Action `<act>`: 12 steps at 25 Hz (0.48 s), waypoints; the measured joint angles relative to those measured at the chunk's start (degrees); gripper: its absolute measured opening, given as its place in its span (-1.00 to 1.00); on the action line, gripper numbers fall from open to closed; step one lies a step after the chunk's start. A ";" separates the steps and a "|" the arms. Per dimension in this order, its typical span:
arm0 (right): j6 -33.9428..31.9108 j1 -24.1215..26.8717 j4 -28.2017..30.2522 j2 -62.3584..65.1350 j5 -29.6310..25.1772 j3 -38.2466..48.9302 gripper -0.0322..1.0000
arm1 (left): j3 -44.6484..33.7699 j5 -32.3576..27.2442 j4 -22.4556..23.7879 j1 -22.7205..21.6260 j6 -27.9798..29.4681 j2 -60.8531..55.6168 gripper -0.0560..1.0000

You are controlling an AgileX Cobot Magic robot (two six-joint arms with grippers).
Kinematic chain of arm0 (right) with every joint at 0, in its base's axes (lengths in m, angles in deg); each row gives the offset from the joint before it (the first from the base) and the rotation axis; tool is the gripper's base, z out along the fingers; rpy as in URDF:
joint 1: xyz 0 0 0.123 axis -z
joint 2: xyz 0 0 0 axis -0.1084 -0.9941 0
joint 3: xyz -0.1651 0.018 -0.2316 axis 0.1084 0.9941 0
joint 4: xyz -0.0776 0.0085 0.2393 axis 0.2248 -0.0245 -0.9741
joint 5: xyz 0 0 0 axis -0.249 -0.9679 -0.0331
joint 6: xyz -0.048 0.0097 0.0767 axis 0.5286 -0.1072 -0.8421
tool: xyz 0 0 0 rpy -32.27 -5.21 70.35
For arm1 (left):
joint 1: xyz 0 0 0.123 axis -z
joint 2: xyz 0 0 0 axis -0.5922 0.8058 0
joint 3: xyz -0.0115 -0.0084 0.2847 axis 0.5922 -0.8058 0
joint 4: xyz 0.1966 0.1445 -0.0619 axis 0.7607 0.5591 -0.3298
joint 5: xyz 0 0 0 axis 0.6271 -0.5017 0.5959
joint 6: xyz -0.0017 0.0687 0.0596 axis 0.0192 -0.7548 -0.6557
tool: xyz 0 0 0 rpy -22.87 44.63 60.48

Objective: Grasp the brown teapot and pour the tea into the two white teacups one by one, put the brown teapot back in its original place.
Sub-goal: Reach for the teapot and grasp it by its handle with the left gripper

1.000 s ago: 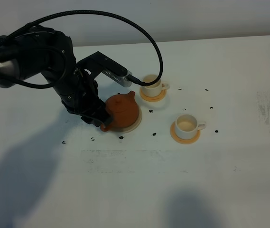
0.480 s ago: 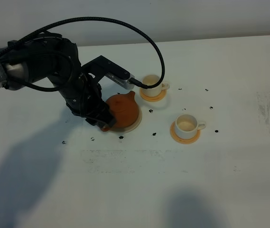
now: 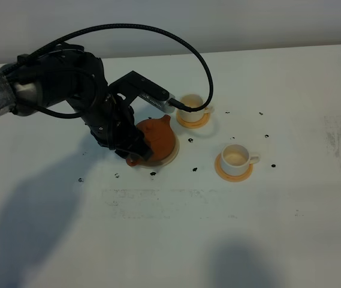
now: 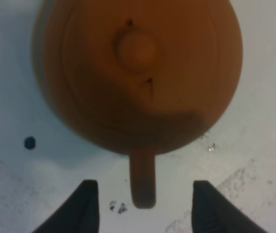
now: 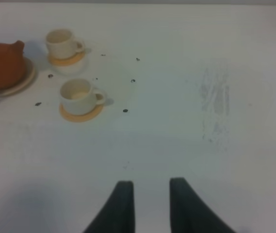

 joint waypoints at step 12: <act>0.00 0.00 0.00 0.00 0.00 0.00 -0.55 | 0.00 0.49 0.00 0.00 0.00 0.56 -0.06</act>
